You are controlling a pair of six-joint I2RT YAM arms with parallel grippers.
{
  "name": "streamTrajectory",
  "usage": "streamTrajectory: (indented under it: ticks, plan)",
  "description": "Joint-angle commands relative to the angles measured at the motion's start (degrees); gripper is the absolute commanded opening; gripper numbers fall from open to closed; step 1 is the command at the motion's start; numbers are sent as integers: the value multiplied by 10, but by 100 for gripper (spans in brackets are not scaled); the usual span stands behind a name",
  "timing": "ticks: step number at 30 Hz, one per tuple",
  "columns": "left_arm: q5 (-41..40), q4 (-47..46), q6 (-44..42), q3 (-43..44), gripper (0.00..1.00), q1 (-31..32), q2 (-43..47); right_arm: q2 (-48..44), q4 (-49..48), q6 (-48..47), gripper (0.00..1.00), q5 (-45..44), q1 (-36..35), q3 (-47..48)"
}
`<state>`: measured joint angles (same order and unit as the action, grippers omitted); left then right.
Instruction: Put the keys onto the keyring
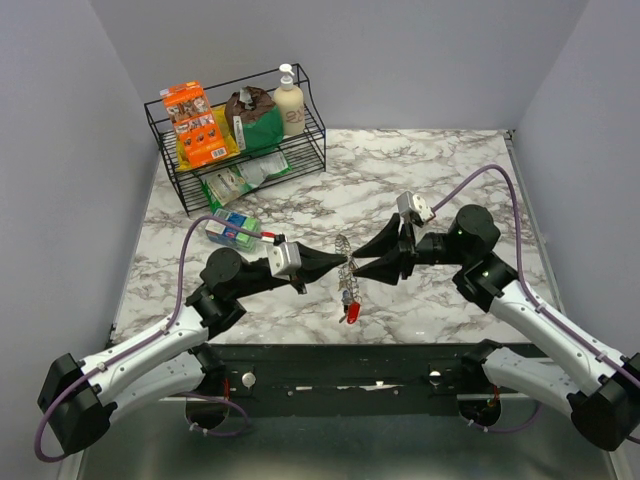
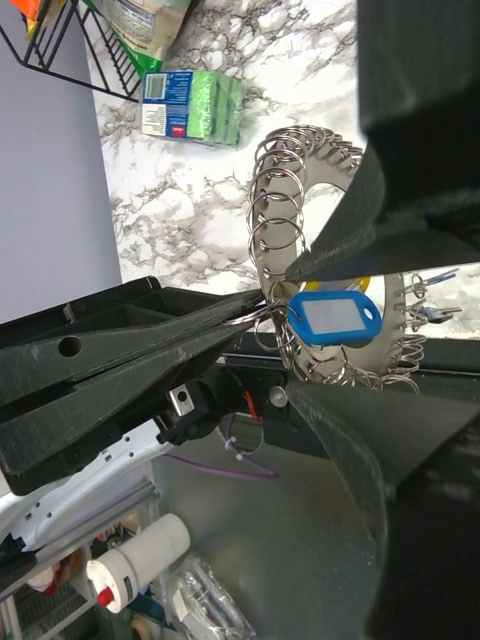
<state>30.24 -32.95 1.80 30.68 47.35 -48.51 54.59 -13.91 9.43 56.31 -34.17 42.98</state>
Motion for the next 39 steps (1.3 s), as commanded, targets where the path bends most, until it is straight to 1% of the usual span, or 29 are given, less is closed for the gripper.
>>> streamTrajectory:
  ticks: [1,5,6,7,11,12,17,18,21,23,28,31,39]
  plan:
    - [10,-18,-8,29,0,-2,1,5,-2,-6,49,-15,-3,-3]
    - [10,-7,-15,31,0,-2,4,0,4,-12,41,-20,-3,-4]
    - [7,-5,-15,31,0,-2,6,-2,9,-15,36,-23,-3,-4]
    - [6,-3,-15,32,0,-2,10,-4,16,-20,34,-25,-3,-2]
    - [3,6,-15,33,0,-2,14,-11,40,-42,29,-48,-3,-1]
    - [3,8,-28,33,0,-2,13,-12,42,-43,28,-50,-3,-4]
    - [1,10,-29,34,0,-2,17,-16,52,-54,24,-58,-4,-4]
    - [0,10,-29,34,0,-2,18,-16,55,-56,20,-57,-3,-4]
    - [0,10,-29,35,0,-2,20,-15,62,-63,16,-59,-3,-4]
    - [5,10,-28,38,0,-1,21,-16,66,-67,15,-61,-3,-4]
    - [15,11,-24,43,0,-2,18,-15,71,-75,9,-61,-3,-4]
    - [15,6,-22,42,0,-2,18,-14,76,-79,7,-62,-3,-6]
    - [26,7,-21,42,0,-2,17,-8,86,-89,4,-66,-3,-8]
